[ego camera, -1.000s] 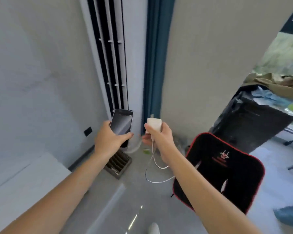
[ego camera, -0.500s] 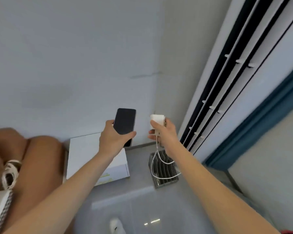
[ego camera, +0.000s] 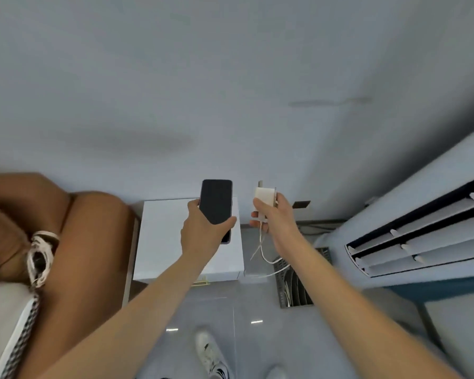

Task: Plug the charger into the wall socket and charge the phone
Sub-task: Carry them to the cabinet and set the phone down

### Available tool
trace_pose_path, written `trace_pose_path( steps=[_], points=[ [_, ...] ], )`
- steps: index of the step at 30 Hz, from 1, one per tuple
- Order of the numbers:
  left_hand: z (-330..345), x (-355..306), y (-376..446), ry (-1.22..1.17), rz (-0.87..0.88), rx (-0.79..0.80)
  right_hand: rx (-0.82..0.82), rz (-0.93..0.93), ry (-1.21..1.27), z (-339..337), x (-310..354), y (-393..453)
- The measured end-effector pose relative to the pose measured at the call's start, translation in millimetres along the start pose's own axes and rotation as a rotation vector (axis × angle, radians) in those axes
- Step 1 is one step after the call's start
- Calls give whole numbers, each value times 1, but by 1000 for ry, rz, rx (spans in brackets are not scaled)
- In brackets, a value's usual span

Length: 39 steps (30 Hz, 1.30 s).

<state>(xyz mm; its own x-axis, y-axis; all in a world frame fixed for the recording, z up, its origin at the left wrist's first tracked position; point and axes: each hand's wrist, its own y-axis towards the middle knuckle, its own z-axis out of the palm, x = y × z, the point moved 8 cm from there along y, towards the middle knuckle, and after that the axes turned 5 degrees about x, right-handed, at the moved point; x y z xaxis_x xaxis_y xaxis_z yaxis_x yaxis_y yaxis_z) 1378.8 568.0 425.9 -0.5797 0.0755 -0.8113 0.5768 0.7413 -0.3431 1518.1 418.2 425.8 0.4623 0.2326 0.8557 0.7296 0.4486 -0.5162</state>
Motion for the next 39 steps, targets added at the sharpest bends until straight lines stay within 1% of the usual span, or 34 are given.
trace_pose_path(
  steps=[4,11,17,22,24,28,33,39],
  points=[
    [28,45,55,6,-56,-23,22,49,-44,15,-40,65],
    [107,154,143,74,-160,-46,116,98,-103,29,-143,184],
    [162,250,210,181,-170,-108,172,138,-160,35,-248,269],
    [185,299,253,283,-141,-164,167,162,-141,33,-311,319],
    [191,312,268,301,-85,-193,164,146,-134,34,-325,333],
    [199,316,281,384,48,-276,91,42,-127,31,-331,353],
    [211,315,285,435,181,-350,95,-17,-9,32,-328,356],
    [217,315,296,552,219,-381,123,-121,-31,30,-324,364]
  ],
)
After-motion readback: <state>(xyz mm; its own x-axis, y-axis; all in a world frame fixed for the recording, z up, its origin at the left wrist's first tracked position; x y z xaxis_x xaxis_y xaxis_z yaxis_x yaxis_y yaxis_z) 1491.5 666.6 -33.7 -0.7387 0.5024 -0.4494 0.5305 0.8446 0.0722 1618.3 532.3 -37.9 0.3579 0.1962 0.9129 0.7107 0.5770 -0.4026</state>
